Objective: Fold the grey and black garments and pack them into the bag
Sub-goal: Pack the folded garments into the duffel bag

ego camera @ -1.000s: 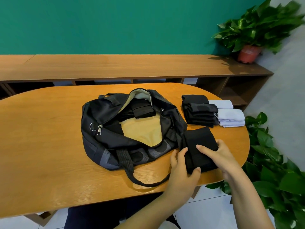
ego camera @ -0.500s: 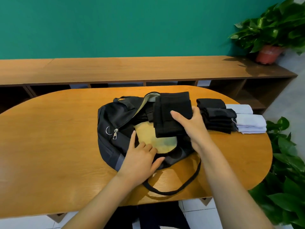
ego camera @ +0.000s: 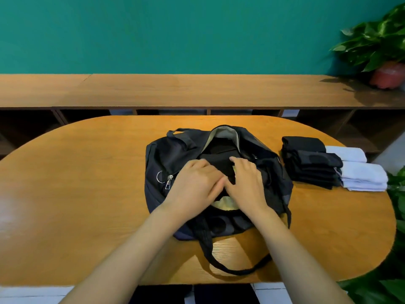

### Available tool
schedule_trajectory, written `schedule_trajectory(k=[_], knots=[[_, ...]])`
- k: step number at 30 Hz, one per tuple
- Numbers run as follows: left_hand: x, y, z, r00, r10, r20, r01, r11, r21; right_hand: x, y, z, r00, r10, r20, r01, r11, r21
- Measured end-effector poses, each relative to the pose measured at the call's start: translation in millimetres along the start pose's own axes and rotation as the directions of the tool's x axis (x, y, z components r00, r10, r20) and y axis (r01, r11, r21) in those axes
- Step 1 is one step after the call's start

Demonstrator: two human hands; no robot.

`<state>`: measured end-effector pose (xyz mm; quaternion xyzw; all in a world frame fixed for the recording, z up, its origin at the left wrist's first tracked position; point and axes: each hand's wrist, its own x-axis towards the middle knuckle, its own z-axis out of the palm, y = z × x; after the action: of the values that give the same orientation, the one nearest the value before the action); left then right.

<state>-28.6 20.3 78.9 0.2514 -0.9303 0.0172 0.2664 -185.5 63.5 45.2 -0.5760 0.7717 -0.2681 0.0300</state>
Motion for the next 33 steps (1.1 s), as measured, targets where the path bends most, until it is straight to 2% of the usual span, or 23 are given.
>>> schedule_trajectory(k=[2,3,5,7,9,11,15,19,21,23,25,27,28,30,33], knots=[[28,-7,11,0.998,0.022,0.065,-0.023,0.999,0.027,-22,13,-2,0.976,-0.167,-0.143,0.159,0.985,-0.062],[41,-10,19,0.993,0.049,0.11,-0.055,0.997,0.049,-31,22,0,0.964,-0.203,-0.17,0.183,0.975,-0.123],[62,-11,38,0.959,0.121,0.255,-0.144,0.987,0.072,-45,40,8,0.979,-0.157,-0.129,0.124,0.964,-0.234],[73,-10,55,0.889,0.147,0.435,-0.189,0.98,0.056,-54,55,18,0.997,-0.07,-0.046,0.052,0.952,-0.302],[72,-10,67,0.805,0.105,0.583,-0.165,0.985,0.05,-59,65,27,0.999,-0.031,0.032,0.04,0.935,-0.352],[64,-13,72,0.765,0.073,0.64,-0.154,0.985,0.071,-60,68,32,0.998,-0.008,0.058,0.03,0.92,-0.391],[43,-30,71,0.817,0.074,0.572,-0.168,0.979,0.114,-59,66,35,0.999,0.03,0.03,-0.015,0.909,-0.416],[21,-53,66,0.888,0.148,0.435,-0.217,0.97,0.112,-60,64,38,0.998,0.058,0.018,-0.045,0.906,-0.422],[20,-53,61,0.879,0.138,0.457,-0.215,0.969,0.121,-60,62,37,0.999,0.052,0.015,-0.041,0.9,-0.433],[24,-43,59,0.83,0.086,0.552,-0.206,0.965,0.16,-57,62,33,1.0,-0.004,-0.004,0.001,0.895,-0.446],[31,-31,57,0.797,0.056,0.602,-0.226,0.951,0.21,-55,62,30,0.987,-0.154,0.034,0.153,0.881,-0.448],[32,-24,58,0.8,0.045,0.598,-0.211,0.954,0.211,-55,60,31,0.944,-0.307,0.121,0.329,0.846,-0.42],[31,-25,58,0.806,0.036,0.591,-0.186,0.963,0.195,-55,60,32,0.933,-0.33,0.142,0.359,0.843,-0.401],[25,-32,57,0.831,0.036,0.556,-0.15,0.976,0.16,-56,62,34,0.945,-0.298,0.131,0.326,0.868,-0.375],[11,-53,53,0.906,0.134,0.401,-0.202,0.97,0.132,-59,66,36,0.964,-0.253,0.083,0.266,0.893,-0.363]])
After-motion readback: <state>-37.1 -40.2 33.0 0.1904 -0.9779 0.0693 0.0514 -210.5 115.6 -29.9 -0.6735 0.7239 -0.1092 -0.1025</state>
